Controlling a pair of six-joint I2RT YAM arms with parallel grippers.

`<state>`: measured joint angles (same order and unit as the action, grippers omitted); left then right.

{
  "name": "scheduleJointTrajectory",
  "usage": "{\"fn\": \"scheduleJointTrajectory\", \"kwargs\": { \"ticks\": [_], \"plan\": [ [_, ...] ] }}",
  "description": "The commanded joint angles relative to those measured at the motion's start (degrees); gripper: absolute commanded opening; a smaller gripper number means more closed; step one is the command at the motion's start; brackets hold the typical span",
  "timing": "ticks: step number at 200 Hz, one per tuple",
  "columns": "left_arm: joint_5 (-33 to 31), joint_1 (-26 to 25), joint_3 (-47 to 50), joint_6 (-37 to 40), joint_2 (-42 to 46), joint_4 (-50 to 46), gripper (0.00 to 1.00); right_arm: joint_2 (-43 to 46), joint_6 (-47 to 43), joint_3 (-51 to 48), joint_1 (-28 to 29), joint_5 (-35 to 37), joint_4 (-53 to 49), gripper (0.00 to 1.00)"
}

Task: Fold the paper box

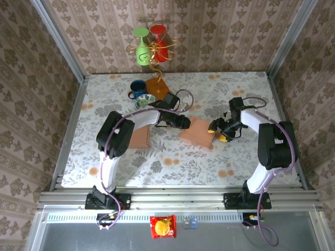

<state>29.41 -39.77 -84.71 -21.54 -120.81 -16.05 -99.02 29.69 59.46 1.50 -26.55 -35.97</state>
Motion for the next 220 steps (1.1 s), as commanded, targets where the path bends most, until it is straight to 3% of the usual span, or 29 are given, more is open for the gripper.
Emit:
{"fn": "scheduleJointTrajectory", "kwargs": {
  "ticks": [1,41,151,220],
  "plan": [
    [0.2,0.0,2.1,-2.3,1.4,0.4,0.3,1.6,-1.1,-1.9,-0.9,-0.4,2.7,0.7],
    [0.8,0.3,3.8,-3.9,2.3,2.3,0.26,1.6,-0.3,-3.9,-1.7,-7.0,9.4,0.74],
    [1.3,2.8,10.1,-6.8,3.9,7.7,0.21,-0.4,2.6,-7.0,-3.3,-16.8,20.9,0.8],
    [1.2,3.9,12.3,-7.9,3.9,9.5,0.19,-0.3,3.4,-9.5,-3.3,-17.1,23.1,0.8]
  ]
}}
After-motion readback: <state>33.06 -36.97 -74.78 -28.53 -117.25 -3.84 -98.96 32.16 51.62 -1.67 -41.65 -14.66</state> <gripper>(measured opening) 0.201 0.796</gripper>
